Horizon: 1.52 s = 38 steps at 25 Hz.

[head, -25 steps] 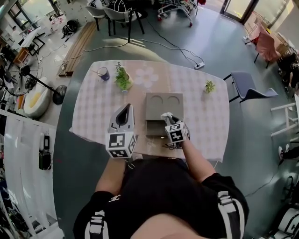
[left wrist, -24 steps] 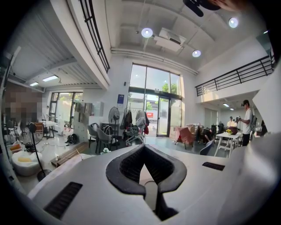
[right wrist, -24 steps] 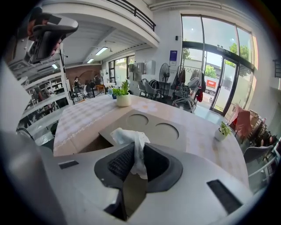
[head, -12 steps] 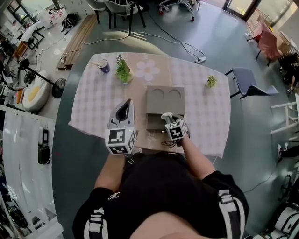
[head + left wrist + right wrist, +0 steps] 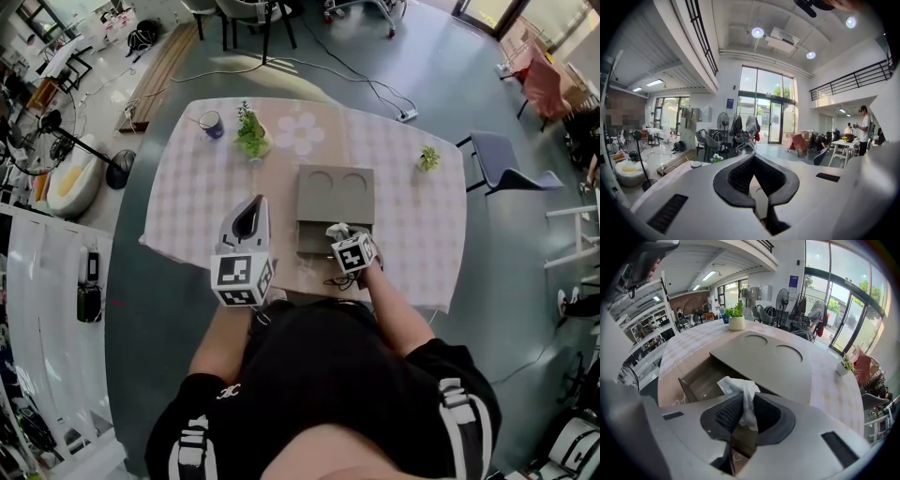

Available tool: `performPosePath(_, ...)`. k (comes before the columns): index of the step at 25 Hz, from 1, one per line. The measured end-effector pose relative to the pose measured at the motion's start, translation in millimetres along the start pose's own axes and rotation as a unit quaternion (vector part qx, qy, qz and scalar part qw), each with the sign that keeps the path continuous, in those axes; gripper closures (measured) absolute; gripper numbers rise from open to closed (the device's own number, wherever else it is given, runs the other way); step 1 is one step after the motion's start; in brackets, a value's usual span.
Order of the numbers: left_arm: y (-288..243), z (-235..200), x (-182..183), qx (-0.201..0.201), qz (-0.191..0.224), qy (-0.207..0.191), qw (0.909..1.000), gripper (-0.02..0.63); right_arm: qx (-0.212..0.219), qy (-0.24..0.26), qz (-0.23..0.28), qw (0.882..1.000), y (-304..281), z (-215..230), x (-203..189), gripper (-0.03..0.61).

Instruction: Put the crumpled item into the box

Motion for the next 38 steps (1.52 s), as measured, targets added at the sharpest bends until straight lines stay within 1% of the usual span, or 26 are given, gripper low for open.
performPosePath(5, 0.4, 0.5, -1.2, 0.002, 0.002, -0.001, 1.0, 0.611, 0.007, 0.002, -0.03, 1.0, -8.6, 1.4, -7.0, 0.511)
performPosePath(7, 1.6, 0.2, -1.4, 0.002, 0.003, -0.001, 1.0, 0.611, 0.012, -0.007, -0.038, 0.999, -10.2, 1.1, -10.9, 0.505)
performPosePath(10, 3.5, -1.1, 0.1, 0.001, 0.003, 0.0, 1.0, 0.611, 0.032, -0.027, -0.046, 0.998, -11.1, -0.7, -14.6, 0.502)
performPosePath(12, 3.3, -1.8, 0.3, -0.001, 0.003, 0.0, 1.0, 0.611, 0.045, -0.039, -0.051, 0.997, -11.6, -3.5, -17.7, 0.476)
performPosePath(14, 1.8, -2.4, -0.4, -0.005, 0.003, 0.0, 1.0, 0.611, 0.047, -0.048, -0.047, 0.997, -11.6, -4.7, -20.2, 0.444)
performPosePath(18, -2.3, -3.2, 0.1, -0.015, 0.002, -0.002, 0.9999, 0.611, 0.045, -0.076, -0.011, 0.996, -4.5, -4.5, -18.0, 0.43)
performPosePath(22, -7.3, -5.0, -0.5, -0.029, 0.001, -0.003, 0.9996, 0.611, 0.011, -0.1, 0.052, 0.994, 15.9, 4.3, -8.9, 0.43)
performPosePath(24, -13.7, 1.4, -0.6, -0.037, 0.001, -0.004, 0.9993, 0.611, 0.0, -0.11, 0.079, 0.991, 29.4, 12.4, -8.3, 0.43)
performPosePath(26, -20.8, 9.4, 0.4, -0.044, 0.001, -0.005, 0.999, 0.611, -0.021, -0.117, 0.111, 0.987, 45.7, 23.2, -5.6, 0.43)
performPosePath(28, -26.2, 14.8, 1.5, -0.051, 0.0, -0.007, 0.9987, 0.611, -0.049, -0.127, 0.152, 0.979, 64.5, 33.8, 2.4, 0.431)
performPosePath(30, -30.3, 20.1, 2.0, -0.06, -0.001, -0.008, 0.9982, 0.611, -0.084, -0.139, 0.201, 0.966, 87.6, 45.3, 12.8, 0.431)
performPosePath(33, -33.6, 28.2, 2.2, -0.071, -0.003, -0.01, 0.9975, 0.611, -0.155, -0.154, 0.266, 0.939, 124.4, 61.7, 25.1, 0.431)
performPosePath(35, -35.0, 32.8, 2.5, -0.077, -0.003, -0.011, 0.9969, 0.611, -0.206, -0.157, 0.296, 0.919, 149.3, 71.1, 33.9, 0.434)
performPosePath(36, -35.7, 35.0, 2.4, -0.081, -0.004, -0.012, 0.9967, 0.611, -0.227, -0.158, 0.309, 0.91, 161.1, 75.1, 37.7, 0.444)
performPosePath(38, -36.6, 38.3, 2.1, -0.088, -0.004, -0.014, 0.996, 0.611, -0.262, -0.163, 0.336, 0.89, 183.3, 80.7, 44.0, 0.491)
Point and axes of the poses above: the fingertips, and each gripper's own axes: y backward along the fingers, z to its right, x out of its top, the point moved 10 cm from there along y, backward along the fingers, and after that the axes turned 15 degrees about y, right-handed, at the moved point
